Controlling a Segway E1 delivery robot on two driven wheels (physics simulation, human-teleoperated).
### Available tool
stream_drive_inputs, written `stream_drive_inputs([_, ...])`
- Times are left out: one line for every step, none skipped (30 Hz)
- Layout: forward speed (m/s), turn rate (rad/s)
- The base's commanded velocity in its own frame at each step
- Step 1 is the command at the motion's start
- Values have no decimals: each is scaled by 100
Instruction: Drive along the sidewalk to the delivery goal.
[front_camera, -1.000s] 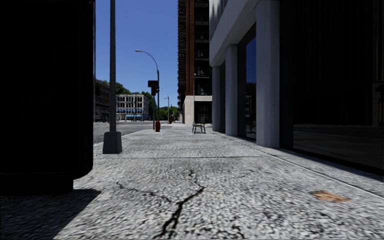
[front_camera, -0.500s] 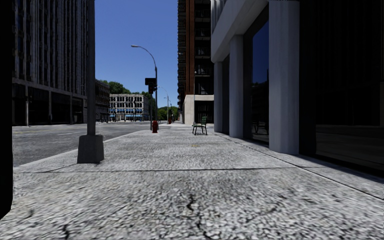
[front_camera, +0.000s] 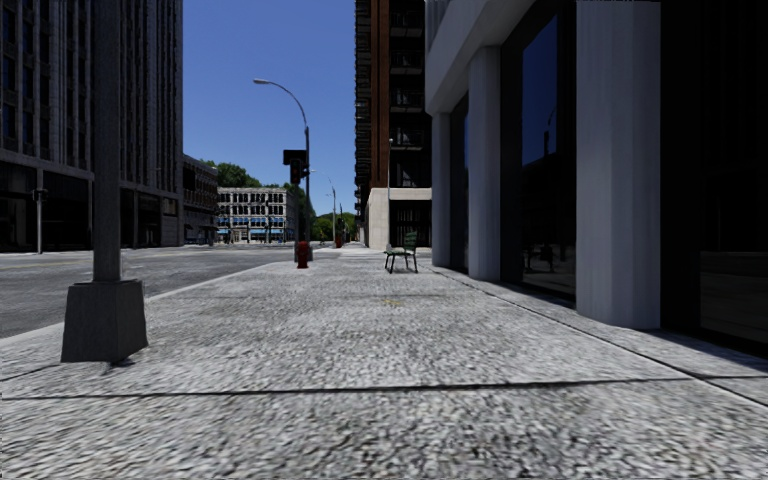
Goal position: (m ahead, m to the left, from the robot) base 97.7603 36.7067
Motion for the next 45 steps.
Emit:
stream_drive_inputs([200,0])
stream_drive_inputs([200,0])
stream_drive_inputs([200,0])
stream_drive_inputs([200,0])
stream_drive_inputs([200,0])
stream_drive_inputs([200,0])
stream_drive_inputs([200,0])
stream_drive_inputs([200,0])
stream_drive_inputs([200,0])
stream_drive_inputs([200,0])
stream_drive_inputs([200,0])
stream_drive_inputs([200,0])
stream_drive_inputs([200,0])
stream_drive_inputs([200,0])
stream_drive_inputs([200,0])
stream_drive_inputs([200,0])
stream_drive_inputs([200,0])
stream_drive_inputs([200,0])
stream_drive_inputs([200,0])
stream_drive_inputs([200,0])
stream_drive_inputs([200,0])
stream_drive_inputs([200,0])
stream_drive_inputs([200,0])
stream_drive_inputs([200,0])
stream_drive_inputs([200,0])
stream_drive_inputs([200,0])
stream_drive_inputs([200,0])
stream_drive_inputs([200,0])
stream_drive_inputs([200,0])
stream_drive_inputs([200,0])
stream_drive_inputs([200,45])
stream_drive_inputs([200,85])
stream_drive_inputs([200,40])
stream_drive_inputs([200,40])
stream_drive_inputs([200,1])
stream_drive_inputs([200,0])
stream_drive_inputs([200,0])
stream_drive_inputs([200,0])
stream_drive_inputs([200,0])
stream_drive_inputs([200,0])
stream_drive_inputs([200,0])
stream_drive_inputs([200,0])
stream_drive_inputs([200,0])
stream_drive_inputs([200,0])
stream_drive_inputs([200,0])
